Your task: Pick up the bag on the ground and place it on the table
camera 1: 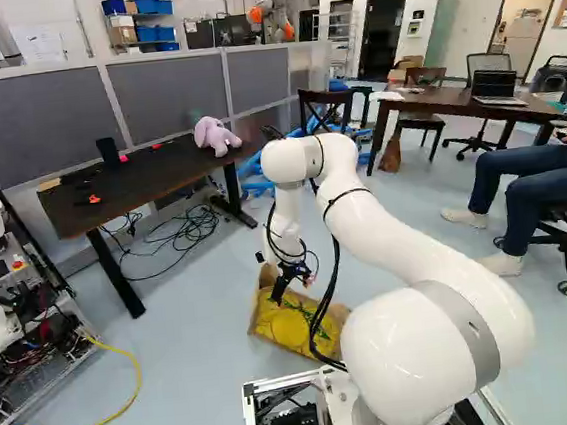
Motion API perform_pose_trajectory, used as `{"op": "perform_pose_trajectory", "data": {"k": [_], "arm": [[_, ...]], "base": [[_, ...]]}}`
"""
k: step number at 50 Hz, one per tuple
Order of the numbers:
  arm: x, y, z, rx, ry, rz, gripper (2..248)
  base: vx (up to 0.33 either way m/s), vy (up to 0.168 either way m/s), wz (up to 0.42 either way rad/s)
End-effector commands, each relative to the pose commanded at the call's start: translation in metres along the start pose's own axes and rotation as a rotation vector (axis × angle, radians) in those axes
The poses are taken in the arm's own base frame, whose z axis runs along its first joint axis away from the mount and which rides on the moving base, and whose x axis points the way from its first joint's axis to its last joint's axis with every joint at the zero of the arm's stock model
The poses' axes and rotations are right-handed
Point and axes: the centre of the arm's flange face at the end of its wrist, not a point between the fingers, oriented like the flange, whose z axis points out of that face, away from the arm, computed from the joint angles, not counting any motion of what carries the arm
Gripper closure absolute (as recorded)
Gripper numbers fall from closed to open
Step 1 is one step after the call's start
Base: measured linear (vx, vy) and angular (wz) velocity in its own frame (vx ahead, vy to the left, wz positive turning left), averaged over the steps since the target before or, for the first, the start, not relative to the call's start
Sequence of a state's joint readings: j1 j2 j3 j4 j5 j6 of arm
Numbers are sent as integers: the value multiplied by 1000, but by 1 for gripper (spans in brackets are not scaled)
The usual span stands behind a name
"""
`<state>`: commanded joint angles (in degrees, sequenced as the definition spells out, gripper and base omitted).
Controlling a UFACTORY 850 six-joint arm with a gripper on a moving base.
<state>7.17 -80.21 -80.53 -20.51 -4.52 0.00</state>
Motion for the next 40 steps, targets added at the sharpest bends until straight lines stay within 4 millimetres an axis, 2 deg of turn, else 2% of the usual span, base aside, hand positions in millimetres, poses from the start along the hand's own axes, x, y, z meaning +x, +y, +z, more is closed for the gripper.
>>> {"op": "perform_pose_trajectory", "data": {"k": [40], "arm": [[5, 3, 61, 3, -7, 4, 3]], "base": [[0, 0, 0]]}}
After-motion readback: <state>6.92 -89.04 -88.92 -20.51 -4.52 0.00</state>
